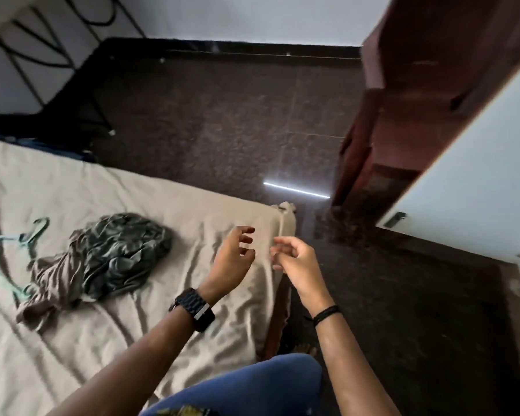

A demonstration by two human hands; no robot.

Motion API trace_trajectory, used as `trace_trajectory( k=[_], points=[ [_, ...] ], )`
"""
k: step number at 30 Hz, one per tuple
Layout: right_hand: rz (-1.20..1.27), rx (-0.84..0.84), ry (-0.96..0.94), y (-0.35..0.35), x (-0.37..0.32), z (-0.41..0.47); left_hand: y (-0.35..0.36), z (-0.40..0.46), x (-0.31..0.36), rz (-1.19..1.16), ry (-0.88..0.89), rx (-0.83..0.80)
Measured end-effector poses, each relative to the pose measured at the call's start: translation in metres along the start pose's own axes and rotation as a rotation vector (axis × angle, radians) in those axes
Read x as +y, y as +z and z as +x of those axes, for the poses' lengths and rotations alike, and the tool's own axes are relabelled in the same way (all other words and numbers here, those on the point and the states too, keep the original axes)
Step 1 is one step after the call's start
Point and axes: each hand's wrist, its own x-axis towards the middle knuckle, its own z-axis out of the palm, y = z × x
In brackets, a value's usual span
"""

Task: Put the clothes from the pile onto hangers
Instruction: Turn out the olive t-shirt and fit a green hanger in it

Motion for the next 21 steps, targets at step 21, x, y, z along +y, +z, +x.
trace_trajectory(
  k=[21],
  points=[
    [-0.36, -0.212, -0.434, 0.354, 0.153, 0.115, -0.222, 0.095, -0.334, 0.212, 0.352, 0.358]
  ],
)
